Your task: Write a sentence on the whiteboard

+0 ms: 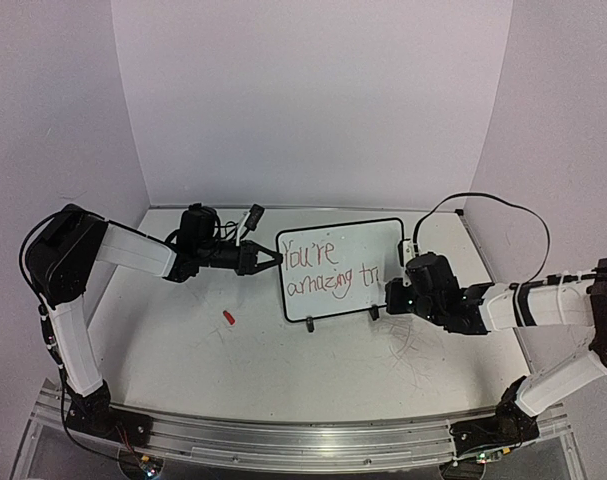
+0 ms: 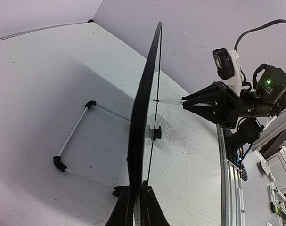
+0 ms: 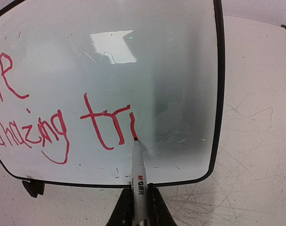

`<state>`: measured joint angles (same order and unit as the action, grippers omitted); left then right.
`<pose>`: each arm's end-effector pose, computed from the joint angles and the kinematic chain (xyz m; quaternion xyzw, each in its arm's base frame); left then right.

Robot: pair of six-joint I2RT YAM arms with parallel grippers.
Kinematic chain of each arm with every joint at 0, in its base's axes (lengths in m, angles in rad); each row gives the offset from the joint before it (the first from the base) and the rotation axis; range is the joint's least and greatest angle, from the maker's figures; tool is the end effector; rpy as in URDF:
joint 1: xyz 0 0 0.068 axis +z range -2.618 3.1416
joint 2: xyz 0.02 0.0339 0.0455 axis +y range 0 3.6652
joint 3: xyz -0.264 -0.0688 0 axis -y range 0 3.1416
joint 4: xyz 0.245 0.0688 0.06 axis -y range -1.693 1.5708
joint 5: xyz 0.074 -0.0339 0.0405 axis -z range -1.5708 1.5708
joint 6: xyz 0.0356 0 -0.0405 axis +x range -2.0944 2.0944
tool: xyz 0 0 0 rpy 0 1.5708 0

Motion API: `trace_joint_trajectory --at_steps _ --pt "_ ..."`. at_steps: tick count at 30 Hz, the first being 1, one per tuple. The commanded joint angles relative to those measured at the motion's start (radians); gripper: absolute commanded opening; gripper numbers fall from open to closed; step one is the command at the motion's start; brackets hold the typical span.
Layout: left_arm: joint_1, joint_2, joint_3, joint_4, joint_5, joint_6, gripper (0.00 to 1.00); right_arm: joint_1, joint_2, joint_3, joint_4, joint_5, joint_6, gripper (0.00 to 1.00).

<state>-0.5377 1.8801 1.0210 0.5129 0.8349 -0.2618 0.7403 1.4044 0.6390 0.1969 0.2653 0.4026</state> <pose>0.3282 -0.2265 0.1854 0.3337 0.7089 -0.5101 0.3548 0.2173 0.1859 0.1890 -0.0835 0.8676 0.1600 0.4633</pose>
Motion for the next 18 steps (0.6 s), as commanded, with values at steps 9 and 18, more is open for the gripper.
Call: trace_joint_trajectory --at_steps 9,18 --pt "-0.011 -0.004 0.020 -0.063 0.004 0.023 0.00 -0.005 0.005 0.005 -0.014 0.040 0.010 0.00" --pt "-0.011 -0.010 0.015 -0.065 0.001 0.025 0.00 -0.006 -0.015 0.042 -0.030 0.094 -0.010 0.00"
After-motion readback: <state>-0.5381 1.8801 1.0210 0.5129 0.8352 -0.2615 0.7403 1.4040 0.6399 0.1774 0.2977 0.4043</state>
